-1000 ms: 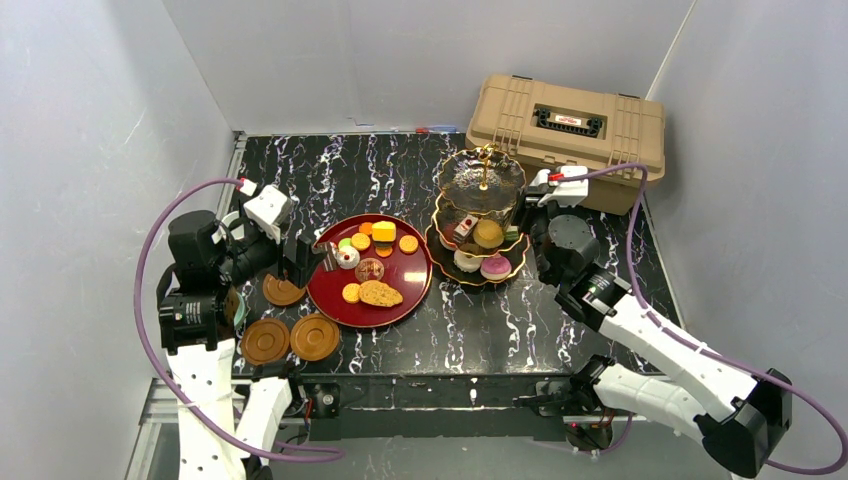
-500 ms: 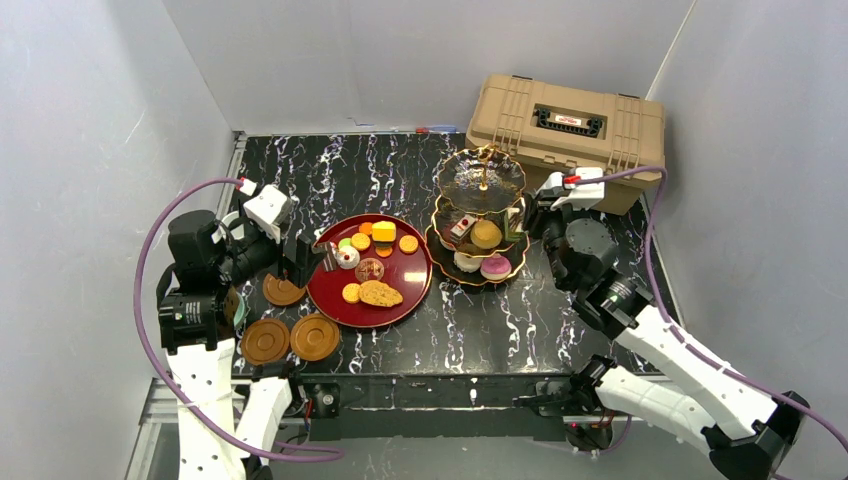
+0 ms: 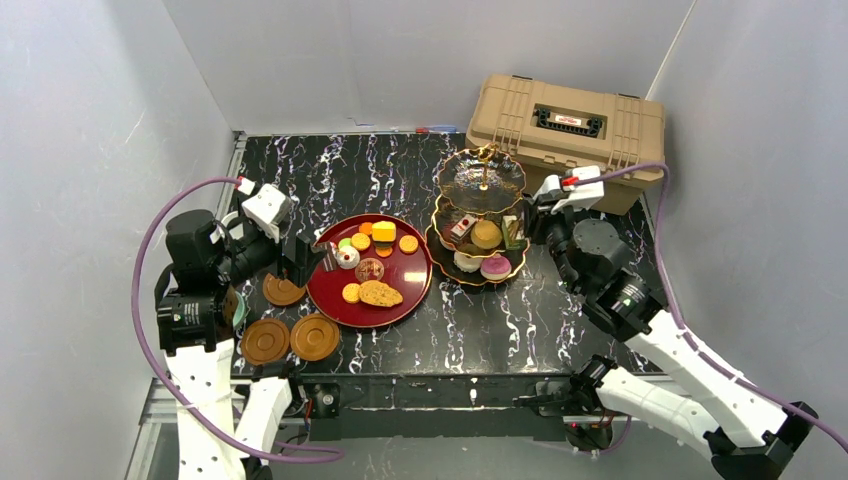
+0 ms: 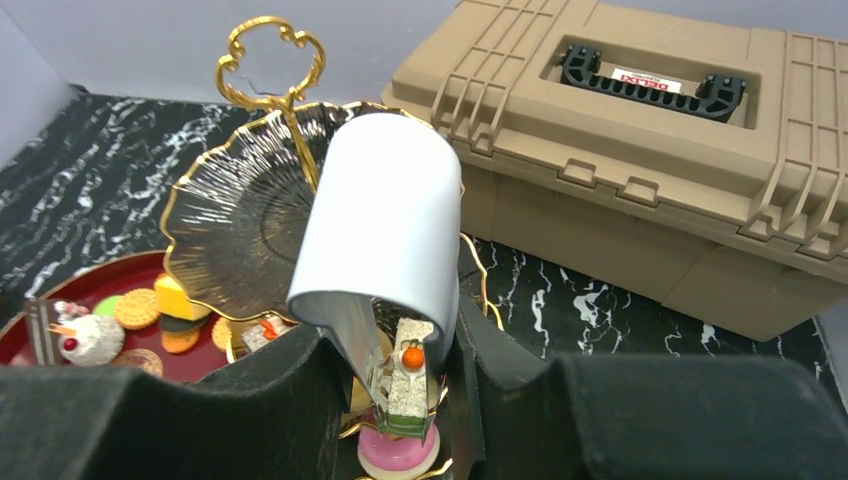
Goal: Serve the afternoon tea
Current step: Place the desert on the desert table.
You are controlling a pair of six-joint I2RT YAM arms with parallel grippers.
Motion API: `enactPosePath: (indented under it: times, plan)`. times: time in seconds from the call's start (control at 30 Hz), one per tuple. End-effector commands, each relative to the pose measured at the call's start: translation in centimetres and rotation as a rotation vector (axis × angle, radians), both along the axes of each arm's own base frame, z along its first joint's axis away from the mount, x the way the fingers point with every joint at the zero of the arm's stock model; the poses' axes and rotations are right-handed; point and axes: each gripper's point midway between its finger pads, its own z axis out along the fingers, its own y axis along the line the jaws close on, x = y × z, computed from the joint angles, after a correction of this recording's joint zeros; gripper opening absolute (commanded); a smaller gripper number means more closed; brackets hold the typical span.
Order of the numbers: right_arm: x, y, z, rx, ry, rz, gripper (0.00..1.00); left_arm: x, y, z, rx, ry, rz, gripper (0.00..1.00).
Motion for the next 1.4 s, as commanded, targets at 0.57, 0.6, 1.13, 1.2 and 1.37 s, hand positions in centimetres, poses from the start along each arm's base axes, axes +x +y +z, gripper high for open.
enactPosePath:
  times: [0.57, 0.6, 1.13, 1.2, 1.37]
  plan:
    - [2.1, 0.1, 2.3, -0.016, -0.208, -0.059, 0.2, -0.7, -0.4, 0.7, -0.011, -0.008, -0.016, 0.93]
    - [2.2, 0.2, 2.0, -0.023, -0.204, -0.058, 0.2, -0.7, -0.4, 0.6, -0.011, -0.007, -0.016, 0.93]
    - [1.1, -0.2, 1.9, -0.034, -0.167, -0.021, 0.59, -0.8, -0.4, 1.1, -0.006, -0.02, -0.016, 0.93]
    - [0.8, -0.2, 2.6, -0.017, -0.17, -0.011, 0.52, -0.8, -0.4, 1.2, -0.008, -0.021, -0.017, 0.93]
    - [-0.5, -0.4, 4.3, 0.021, -0.181, 0.031, 0.4, -0.8, -0.4, 1.4, -0.005, -0.026, -0.014, 0.93]
